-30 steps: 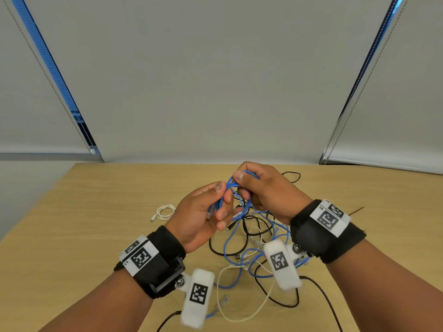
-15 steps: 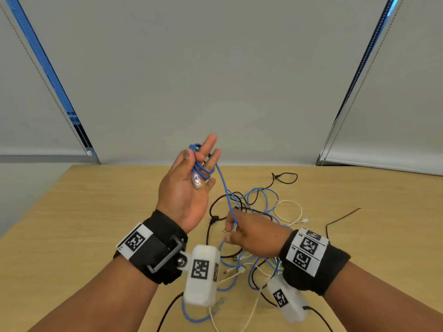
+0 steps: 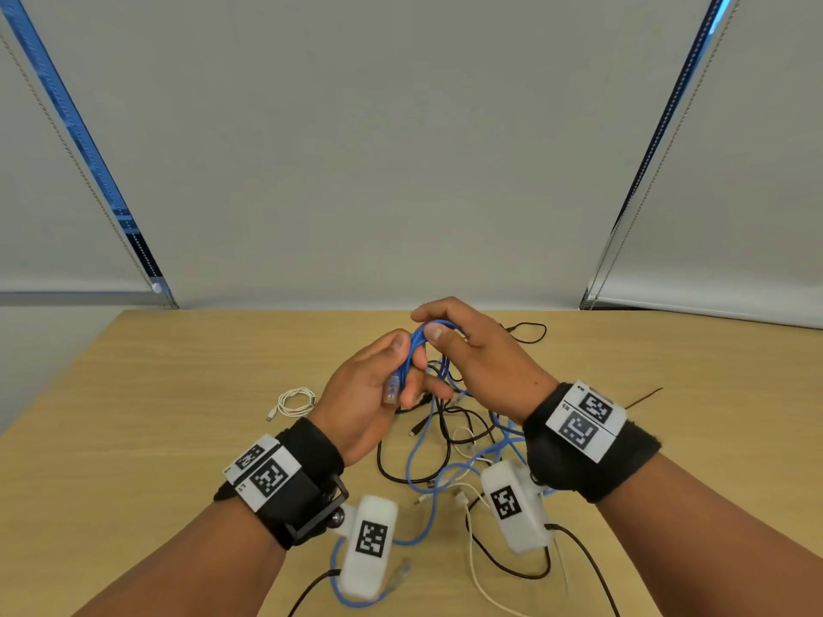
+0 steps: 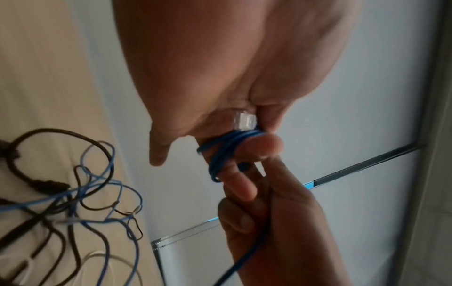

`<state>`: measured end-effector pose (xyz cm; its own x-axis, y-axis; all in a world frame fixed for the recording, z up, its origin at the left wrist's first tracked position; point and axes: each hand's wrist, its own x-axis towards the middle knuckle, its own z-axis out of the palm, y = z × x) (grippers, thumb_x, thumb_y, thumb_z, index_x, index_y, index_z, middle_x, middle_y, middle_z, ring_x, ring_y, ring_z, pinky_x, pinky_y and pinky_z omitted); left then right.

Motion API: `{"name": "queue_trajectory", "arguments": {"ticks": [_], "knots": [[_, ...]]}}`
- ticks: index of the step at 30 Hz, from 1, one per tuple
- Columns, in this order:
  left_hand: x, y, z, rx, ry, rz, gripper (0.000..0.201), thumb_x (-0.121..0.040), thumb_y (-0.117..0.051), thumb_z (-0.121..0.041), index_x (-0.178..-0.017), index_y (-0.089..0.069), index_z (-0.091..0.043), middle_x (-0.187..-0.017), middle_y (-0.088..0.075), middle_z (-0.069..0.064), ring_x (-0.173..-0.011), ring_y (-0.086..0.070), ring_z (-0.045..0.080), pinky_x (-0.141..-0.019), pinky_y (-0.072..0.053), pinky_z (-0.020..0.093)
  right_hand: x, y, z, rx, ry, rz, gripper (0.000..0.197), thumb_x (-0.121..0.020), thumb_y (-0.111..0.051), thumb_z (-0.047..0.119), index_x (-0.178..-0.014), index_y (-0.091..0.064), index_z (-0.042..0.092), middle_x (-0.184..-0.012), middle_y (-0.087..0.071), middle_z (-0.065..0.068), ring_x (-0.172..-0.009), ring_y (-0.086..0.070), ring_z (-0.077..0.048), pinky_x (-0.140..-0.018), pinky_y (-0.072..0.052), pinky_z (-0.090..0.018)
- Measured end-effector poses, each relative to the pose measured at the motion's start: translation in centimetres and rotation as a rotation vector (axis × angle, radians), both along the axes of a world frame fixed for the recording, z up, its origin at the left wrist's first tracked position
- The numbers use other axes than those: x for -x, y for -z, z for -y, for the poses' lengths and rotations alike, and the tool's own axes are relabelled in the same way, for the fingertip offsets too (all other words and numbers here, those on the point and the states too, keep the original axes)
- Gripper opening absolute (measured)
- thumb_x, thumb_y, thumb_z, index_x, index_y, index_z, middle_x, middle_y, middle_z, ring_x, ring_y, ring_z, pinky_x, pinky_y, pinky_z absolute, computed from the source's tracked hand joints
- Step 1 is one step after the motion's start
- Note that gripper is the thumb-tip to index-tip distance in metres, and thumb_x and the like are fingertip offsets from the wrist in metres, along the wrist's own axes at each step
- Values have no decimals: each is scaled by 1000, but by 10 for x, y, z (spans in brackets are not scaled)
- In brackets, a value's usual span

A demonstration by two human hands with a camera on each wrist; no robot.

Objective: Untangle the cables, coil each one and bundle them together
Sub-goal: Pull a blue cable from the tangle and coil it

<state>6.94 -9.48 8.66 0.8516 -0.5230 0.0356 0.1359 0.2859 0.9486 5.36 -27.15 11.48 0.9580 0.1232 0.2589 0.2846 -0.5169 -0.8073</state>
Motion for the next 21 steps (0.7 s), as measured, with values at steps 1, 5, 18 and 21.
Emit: {"name": "queue_trajectory", "arguments": {"ticks": [1, 5, 18, 21], "knots": [[1, -1, 1, 30, 1, -7, 36, -108, -37, -30, -88, -59, -10, -58, -44, 9, -76, -65, 33, -79, -53, 33, -1, 2, -1, 12, 5, 12, 17, -106, -47, 28, -111, -63, 27, -107, -68, 6, -105, -62, -13, -90, -50, -34], [4, -3, 3, 102, -11, -63, 34, -104, -44, -35, -83, -56, -12, -61, -38, 5, -62, -50, 24, -66, -51, 29, -2, 4, -7, -21, 6, 59, 25, -107, -41, 33, -88, -52, 20, -76, -55, -2, -71, -52, -18, -69, -47, -39], [-9, -27, -6, 430, -174, -163, 44, -107, -33, -42, -75, -49, -16, -57, -60, 1, -80, -75, 29, -95, -48, 42, -14, 13, 28, -205, -134, -249, 14, -96, -61, 32, -88, -60, 21, -69, -71, -4, -60, -62, -16, -62, -53, -29], [-13, -35, -5, 573, -152, -160, 44, -108, -32, -43, -75, -47, -18, -95, -78, 10, -112, -70, 34, -105, -41, 43, -7, 30, 22, 15, -127, -309, 16, -101, -54, 32, -97, -56, 16, -74, -72, -7, -64, -68, -24, -69, -57, -38]]}}
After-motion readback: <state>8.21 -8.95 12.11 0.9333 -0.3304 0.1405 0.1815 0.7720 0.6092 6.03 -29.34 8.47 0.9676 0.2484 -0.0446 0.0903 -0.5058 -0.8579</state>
